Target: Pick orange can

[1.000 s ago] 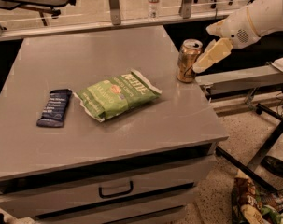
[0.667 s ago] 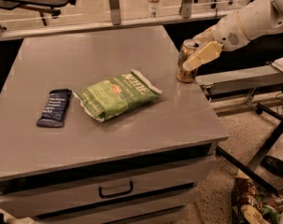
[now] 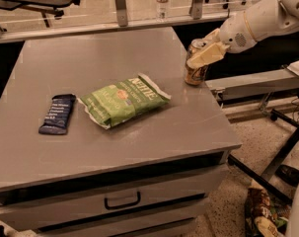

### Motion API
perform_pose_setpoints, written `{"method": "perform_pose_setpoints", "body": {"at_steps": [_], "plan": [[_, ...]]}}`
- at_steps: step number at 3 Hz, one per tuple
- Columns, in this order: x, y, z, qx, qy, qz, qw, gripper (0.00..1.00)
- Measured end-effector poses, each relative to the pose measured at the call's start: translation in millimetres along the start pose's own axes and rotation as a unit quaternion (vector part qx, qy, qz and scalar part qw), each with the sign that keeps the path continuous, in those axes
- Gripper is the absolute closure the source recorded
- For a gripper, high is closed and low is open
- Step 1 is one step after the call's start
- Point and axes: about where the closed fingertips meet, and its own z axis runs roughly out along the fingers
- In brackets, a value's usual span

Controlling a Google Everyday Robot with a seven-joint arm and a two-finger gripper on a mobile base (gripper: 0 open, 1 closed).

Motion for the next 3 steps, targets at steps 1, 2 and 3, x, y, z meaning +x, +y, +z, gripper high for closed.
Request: {"method": "perform_pose_setpoints", "body": {"at_steps": [1,2,3], "plan": [[-22,8,-8,-0.014,-0.018,-0.017,0.9996,0.95],[-46,19,-21,-0.026,-0.034,-0.040,0.9983,1.00],[-46,20,-21,-0.027,-0.034,-0.041,0.9982,1.00]]}}
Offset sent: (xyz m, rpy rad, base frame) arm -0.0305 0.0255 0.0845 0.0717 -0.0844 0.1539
